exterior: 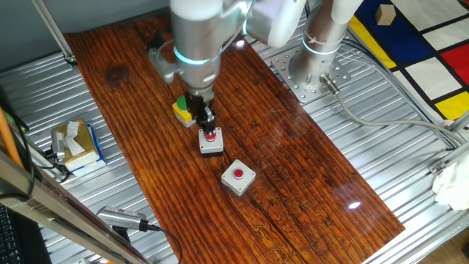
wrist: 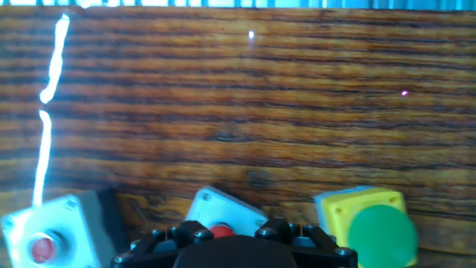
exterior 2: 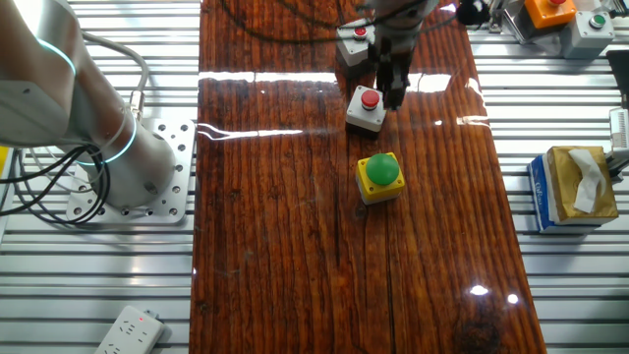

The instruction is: Press three buttons from left to right in sequence

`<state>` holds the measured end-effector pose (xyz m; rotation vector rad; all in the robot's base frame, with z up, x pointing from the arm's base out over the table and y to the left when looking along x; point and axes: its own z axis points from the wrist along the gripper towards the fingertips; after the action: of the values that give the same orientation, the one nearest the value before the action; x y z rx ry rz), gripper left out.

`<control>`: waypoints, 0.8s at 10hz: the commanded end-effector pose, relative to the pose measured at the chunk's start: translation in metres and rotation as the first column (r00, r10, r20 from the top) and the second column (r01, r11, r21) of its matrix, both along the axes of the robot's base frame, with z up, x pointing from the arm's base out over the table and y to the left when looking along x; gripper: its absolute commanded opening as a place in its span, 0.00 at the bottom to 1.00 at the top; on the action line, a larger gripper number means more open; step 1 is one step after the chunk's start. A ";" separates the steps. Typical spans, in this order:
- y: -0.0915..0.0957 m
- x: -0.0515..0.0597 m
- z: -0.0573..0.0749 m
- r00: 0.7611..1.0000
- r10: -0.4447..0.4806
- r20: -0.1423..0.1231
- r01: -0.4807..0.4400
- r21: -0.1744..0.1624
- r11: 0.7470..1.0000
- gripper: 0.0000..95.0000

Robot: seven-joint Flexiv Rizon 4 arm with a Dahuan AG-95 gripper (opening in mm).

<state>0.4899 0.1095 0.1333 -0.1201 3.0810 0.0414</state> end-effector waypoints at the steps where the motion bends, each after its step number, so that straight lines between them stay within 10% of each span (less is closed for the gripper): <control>1: 0.018 0.004 0.001 1.000 -0.031 0.003 0.031 -0.001 1.000 0.60; 8: 0.065 0.013 -0.001 0.993 -0.118 0.005 0.118 0.006 0.993 0.60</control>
<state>0.5018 0.1761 0.1328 0.0650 3.0776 0.0432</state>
